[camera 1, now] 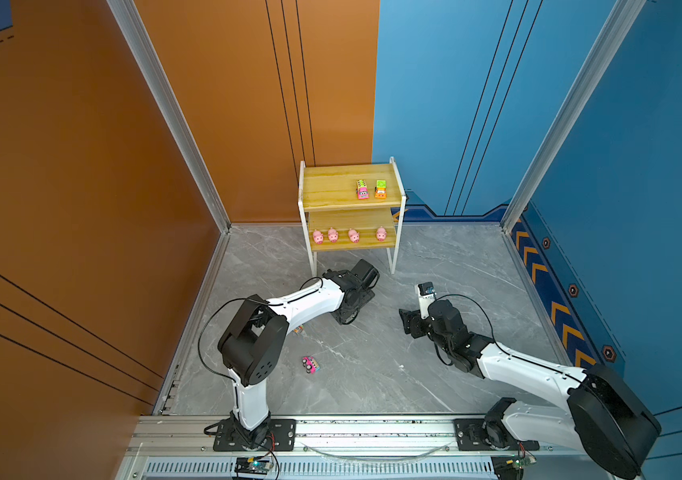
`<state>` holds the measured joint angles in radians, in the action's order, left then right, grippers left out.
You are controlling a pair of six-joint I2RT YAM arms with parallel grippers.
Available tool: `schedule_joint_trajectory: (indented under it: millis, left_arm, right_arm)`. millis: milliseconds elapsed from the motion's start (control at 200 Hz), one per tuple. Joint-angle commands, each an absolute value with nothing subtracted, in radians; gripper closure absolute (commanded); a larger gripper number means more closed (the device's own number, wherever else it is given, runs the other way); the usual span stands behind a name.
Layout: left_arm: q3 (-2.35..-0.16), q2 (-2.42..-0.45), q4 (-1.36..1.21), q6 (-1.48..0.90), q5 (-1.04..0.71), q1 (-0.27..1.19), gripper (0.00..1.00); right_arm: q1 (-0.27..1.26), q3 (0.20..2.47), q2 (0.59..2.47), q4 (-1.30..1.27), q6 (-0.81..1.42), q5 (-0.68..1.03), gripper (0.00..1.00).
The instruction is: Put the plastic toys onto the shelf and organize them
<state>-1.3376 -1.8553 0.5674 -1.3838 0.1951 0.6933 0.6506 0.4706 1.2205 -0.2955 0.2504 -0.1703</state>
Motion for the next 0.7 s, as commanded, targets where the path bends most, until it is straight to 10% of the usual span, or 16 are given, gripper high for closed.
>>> schedule_joint_trajectory:
  millis: [0,696]
  left_arm:
    - [-1.375,-1.882,0.603,-1.420,0.154,0.672,0.08]
    - [-1.407,-2.002,0.601,-1.454,0.100,0.630,0.26]
  right_arm:
    - [0.659,0.439,1.205,-0.404,0.227,-0.192,0.24]
    - [0.727,0.449,1.257,-0.434,0.197,-0.251,0.25]
